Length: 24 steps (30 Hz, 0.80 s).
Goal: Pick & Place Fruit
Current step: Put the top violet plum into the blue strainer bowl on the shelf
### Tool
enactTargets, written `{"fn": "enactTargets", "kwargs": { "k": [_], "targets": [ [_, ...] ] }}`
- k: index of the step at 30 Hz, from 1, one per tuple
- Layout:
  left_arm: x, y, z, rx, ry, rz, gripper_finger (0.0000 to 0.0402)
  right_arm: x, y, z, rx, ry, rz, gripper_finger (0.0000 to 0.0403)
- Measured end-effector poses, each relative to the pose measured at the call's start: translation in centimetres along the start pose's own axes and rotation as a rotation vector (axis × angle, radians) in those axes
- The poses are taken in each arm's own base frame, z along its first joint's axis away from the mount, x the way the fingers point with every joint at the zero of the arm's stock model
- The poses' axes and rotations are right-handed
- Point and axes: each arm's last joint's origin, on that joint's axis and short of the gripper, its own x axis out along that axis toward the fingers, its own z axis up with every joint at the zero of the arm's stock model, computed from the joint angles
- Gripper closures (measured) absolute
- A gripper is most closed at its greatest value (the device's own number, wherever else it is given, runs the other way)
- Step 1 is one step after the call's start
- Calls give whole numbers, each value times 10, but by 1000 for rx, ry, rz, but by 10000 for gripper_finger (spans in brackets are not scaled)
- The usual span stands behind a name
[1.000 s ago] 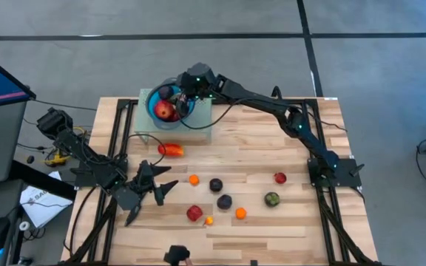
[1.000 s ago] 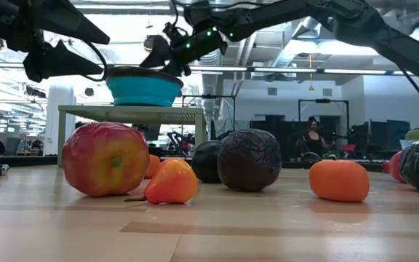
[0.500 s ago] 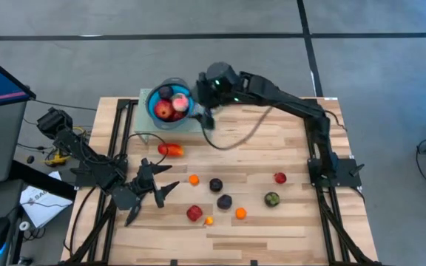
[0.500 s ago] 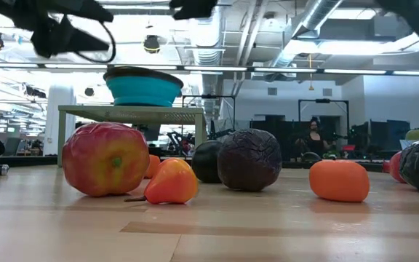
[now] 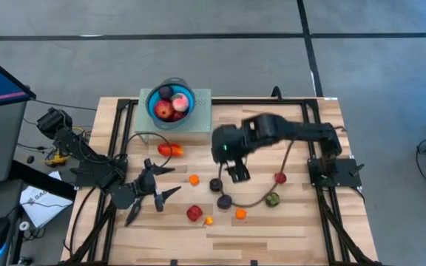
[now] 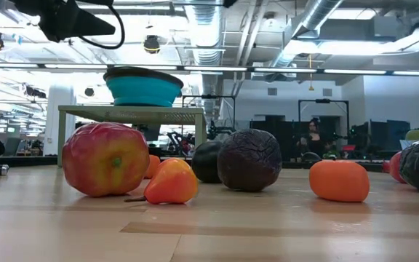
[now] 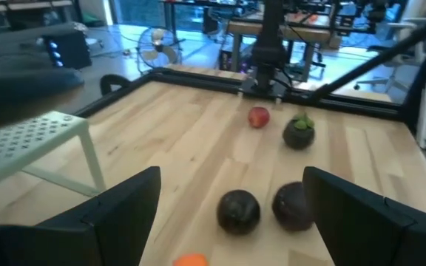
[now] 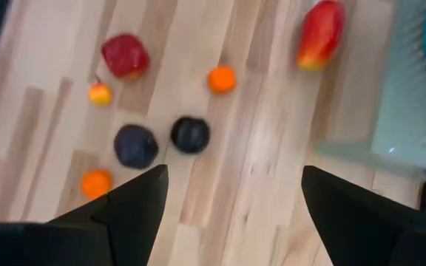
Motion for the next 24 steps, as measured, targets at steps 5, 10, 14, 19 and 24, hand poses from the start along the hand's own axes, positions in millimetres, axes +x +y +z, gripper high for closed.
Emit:
{"fn": "enactTargets", "kwargs": {
  "k": [5, 10, 14, 19, 24],
  "targets": [
    [0, -2, -1, 3, 26, -57, 79, 8, 41, -24, 28, 31, -100, 98],
    [4, -5, -6, 30, 68, -114, 79, 23, 70, -77, 162, -88, -176, 98],
    [20, -4, -14, 51, 152, -194, 79, 45, 85, -128, 315, -189, -144, 98],
    [60, 6, -21, 14, 305, -271, 79, 83, 100, -177, 452, -286, -81, 98],
    [102, 4, -19, 166, 406, -385, 79, 119, 116, -195, 528, -479, 24, 98]
  ]
}}
